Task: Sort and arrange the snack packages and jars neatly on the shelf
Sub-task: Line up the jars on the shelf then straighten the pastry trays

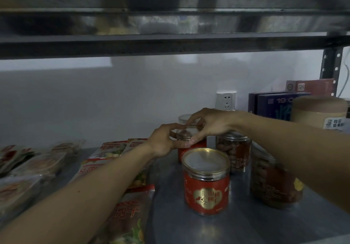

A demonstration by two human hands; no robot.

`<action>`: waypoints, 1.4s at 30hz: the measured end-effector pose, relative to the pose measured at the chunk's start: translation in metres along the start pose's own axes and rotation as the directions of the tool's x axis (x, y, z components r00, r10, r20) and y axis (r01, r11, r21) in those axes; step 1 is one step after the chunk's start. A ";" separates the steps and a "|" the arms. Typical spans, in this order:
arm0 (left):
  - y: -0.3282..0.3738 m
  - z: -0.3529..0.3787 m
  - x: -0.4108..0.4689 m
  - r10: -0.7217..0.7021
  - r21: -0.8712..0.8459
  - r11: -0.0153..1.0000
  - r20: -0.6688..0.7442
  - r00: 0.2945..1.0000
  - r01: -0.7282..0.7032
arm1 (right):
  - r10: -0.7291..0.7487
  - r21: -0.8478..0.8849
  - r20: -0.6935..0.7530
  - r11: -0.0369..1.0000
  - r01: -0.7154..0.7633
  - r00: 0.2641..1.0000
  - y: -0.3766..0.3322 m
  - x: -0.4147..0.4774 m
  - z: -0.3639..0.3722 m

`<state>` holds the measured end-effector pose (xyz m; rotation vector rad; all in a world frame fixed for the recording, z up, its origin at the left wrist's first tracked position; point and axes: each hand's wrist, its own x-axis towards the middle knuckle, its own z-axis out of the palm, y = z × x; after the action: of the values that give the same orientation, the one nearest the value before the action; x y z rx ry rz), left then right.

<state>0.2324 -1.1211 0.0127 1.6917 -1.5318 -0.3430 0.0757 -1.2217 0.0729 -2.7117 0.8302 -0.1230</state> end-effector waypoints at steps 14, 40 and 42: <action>0.009 -0.041 0.017 -0.107 -0.141 0.984 0.025 0.994 0.109 | 0.031 0.035 -0.184 0.999 -0.025 0.982 0.011 0.001 -0.034; 0.006 -0.011 0.084 0.034 -0.187 0.981 -0.095 0.995 -0.051 | -0.032 0.310 -0.169 0.947 0.084 0.985 0.048 0.071 -0.037; 0.017 -0.015 0.086 0.063 -0.181 0.980 -0.142 0.988 -0.088 | -0.042 0.337 -0.223 0.934 0.117 0.974 0.044 0.064 -0.048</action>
<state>0.2502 -1.1936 0.0610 1.4767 -1.4144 -0.3150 0.0972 -1.3047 0.1041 -2.4212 0.6769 -0.5355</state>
